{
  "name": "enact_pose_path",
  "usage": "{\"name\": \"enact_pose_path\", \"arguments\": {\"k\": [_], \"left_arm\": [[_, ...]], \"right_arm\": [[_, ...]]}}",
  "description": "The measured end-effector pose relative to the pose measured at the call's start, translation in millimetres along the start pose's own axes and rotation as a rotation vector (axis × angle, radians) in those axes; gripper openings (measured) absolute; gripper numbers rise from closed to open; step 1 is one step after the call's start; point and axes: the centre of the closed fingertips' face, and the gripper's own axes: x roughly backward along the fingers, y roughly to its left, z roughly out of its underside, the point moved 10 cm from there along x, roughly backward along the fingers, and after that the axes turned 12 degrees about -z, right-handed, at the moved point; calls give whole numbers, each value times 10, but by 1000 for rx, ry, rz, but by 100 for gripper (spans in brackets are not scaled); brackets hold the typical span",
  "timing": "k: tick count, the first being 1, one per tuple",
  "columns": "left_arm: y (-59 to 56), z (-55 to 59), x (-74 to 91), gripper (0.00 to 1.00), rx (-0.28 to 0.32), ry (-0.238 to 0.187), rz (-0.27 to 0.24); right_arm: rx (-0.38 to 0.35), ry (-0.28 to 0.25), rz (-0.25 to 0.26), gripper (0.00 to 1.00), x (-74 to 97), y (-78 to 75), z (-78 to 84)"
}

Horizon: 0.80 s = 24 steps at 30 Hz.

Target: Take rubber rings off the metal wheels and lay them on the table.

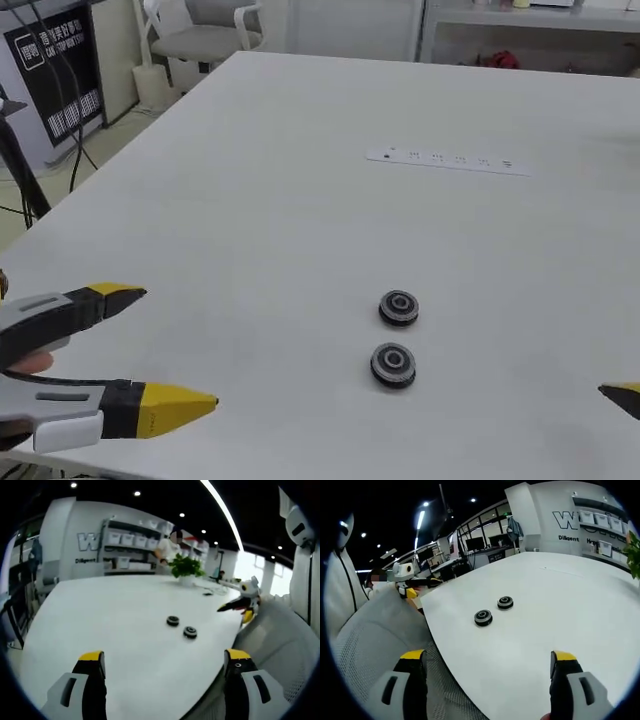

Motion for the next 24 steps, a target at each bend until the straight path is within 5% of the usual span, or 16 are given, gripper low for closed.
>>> {"name": "enact_pose_path", "arguments": {"k": [24], "left_arm": [[42, 21, 73, 100, 20, -16, -13]], "right_arm": [[3, -34, 17, 100, 33, -16, -3]]}}
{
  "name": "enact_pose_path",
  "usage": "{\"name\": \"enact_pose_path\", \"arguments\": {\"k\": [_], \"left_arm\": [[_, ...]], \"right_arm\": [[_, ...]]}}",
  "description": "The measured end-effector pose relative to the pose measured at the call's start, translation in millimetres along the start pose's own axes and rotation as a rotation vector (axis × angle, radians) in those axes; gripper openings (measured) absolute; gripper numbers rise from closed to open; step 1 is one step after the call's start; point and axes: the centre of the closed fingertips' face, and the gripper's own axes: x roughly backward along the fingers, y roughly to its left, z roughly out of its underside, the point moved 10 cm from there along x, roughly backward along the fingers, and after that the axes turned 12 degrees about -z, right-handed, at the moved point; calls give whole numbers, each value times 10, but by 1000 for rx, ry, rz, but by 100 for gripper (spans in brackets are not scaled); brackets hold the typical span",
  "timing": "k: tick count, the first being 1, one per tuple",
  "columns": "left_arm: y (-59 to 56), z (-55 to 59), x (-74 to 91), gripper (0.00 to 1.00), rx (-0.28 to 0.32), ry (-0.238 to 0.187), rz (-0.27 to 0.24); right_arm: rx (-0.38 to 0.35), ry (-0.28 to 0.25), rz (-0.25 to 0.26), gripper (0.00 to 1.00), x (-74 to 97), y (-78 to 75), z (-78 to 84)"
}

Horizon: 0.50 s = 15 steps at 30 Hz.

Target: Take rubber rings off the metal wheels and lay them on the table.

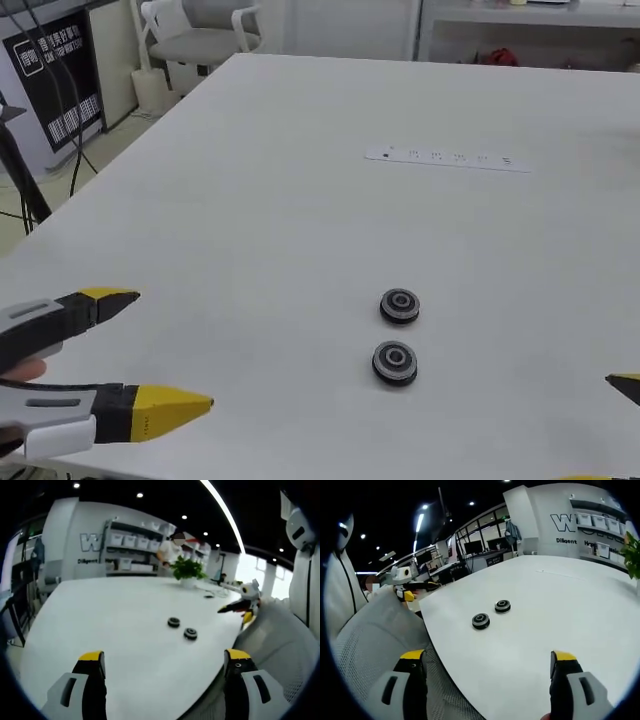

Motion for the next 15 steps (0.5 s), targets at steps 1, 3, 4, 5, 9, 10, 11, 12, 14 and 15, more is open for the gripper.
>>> {"name": "enact_pose_path", "arguments": {"k": [1, 3, 4, 5, 9, 10, 11, 12, 14, 15], "left_arm": [[-1, -6, 0, 100, 1, -2, 0], [-1, -11, -1, 100, -1, -3, -1], [-10, -18, -3, 100, -2, -3, -1], [-15, -24, -4, 100, -4, -1, -1], [-43, -47, -9, 100, -5, -2, 1], [-46, -50, -11, 100, -5, -2, 2], [-51, -56, -13, 100, -6, -2, 3], [-53, -60, -15, 100, -7, -2, 4], [-60, -68, -18, 100, -9, -1, 4], [-66, -74, -20, 100, -10, -2, 4]], "right_arm": [[1, -2, 1, 100, 1, -2, 1], [1, -6, 3, 100, 6, -6, 3], [1, -8, 4, 100, 9, -7, 4], [0, -10, 5, 100, 13, -12, 10], [-3, -11, 8, 100, 22, -10, 17], [-5, -11, 9, 100, 25, -11, 19], [-7, -12, 11, 100, 29, -11, 18], [-7, -13, 12, 100, 31, -13, 17], [-8, -17, 13, 100, 35, -16, 10], [-9, -19, 13, 100, 37, -18, 5]]}}
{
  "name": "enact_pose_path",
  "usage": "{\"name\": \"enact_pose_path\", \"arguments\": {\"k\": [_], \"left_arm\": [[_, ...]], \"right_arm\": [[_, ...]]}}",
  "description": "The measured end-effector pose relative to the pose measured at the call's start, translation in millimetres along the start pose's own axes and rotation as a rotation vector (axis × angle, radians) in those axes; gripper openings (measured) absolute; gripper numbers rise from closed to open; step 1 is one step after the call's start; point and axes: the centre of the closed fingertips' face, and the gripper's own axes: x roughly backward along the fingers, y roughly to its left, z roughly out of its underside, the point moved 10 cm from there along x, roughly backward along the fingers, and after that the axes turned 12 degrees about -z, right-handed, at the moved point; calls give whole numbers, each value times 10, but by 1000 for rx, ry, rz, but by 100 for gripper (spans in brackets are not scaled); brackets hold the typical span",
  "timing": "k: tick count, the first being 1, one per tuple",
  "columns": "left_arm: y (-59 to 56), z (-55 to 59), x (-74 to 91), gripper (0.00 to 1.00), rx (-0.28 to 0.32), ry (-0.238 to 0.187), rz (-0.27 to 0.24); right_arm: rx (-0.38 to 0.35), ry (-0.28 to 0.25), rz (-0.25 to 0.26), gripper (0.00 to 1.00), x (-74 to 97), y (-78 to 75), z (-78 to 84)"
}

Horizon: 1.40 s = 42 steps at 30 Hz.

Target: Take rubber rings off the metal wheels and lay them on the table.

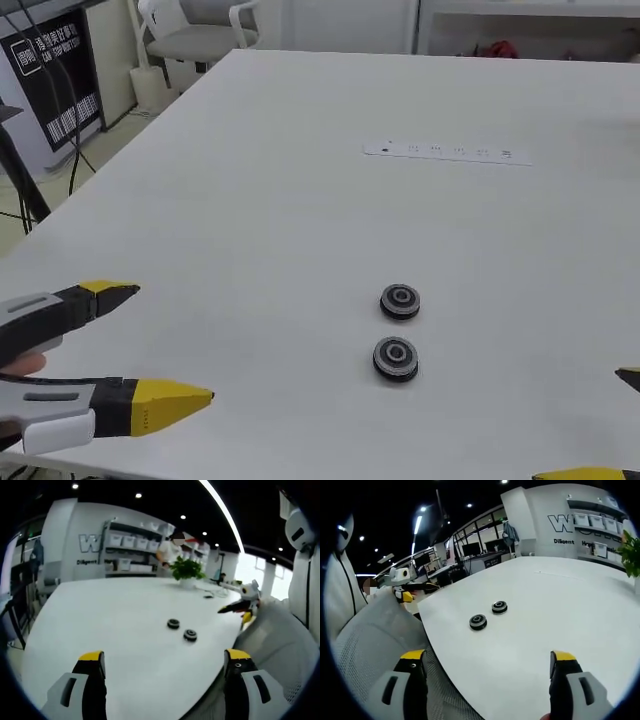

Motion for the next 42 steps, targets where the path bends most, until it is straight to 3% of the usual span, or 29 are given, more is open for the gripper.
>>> {"name": "enact_pose_path", "arguments": {"k": [10, 19, 29, 42], "left_arm": [[-29, -66, 6, 100, -4, -8, 2], [-54, -220, 22, 100, -25, -27, 18], [-133, -491, -19, 100, -100, -44, 62], [-246, -828, -158, 100, -205, -57, 157]], "right_arm": [[10, -6, -3, 99, -11, -43, -70], [29, -11, -12, 98, -23, -72, -145], [52, -35, -23, 95, -35, -122, -260], [93, -39, -55, 91, -109, -192, -396]]}}
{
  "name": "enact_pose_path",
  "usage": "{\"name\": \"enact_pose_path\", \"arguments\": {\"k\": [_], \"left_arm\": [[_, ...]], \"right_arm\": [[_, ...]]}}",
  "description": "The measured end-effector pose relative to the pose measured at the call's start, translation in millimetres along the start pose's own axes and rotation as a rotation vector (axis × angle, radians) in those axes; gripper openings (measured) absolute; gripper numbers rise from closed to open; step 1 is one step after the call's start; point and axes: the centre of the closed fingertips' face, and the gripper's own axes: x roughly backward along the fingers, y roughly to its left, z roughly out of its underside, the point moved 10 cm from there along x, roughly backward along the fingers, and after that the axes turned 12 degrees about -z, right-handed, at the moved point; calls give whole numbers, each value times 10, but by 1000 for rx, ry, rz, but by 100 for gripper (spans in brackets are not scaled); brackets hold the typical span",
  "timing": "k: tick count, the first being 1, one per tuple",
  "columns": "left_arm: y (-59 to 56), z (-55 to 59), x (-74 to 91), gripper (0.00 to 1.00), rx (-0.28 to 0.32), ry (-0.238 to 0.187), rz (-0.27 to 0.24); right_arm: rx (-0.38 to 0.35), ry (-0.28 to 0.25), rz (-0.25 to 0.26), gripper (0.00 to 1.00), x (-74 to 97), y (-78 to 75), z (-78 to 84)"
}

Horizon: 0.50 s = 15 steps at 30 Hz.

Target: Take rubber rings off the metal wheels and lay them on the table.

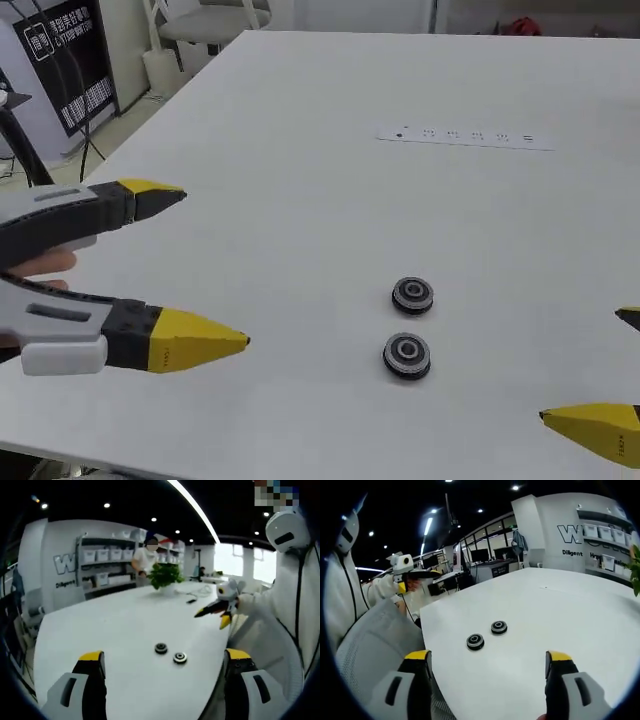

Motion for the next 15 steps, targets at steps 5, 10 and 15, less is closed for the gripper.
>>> {"name": "enact_pose_path", "arguments": {"k": [5, 10, 15], "left_arm": [[-7, -131, -124, 100, -56, 2, 50], [-33, -268, -270, 100, -73, -29, 112], [-58, -331, -397, 100, -98, -35, 145]], "right_arm": [[6, -3, -13, 88, -25, -27, -31], [20, -7, -29, 85, -66, -46, -80], [35, -11, -40, 84, -91, -72, -119]]}}
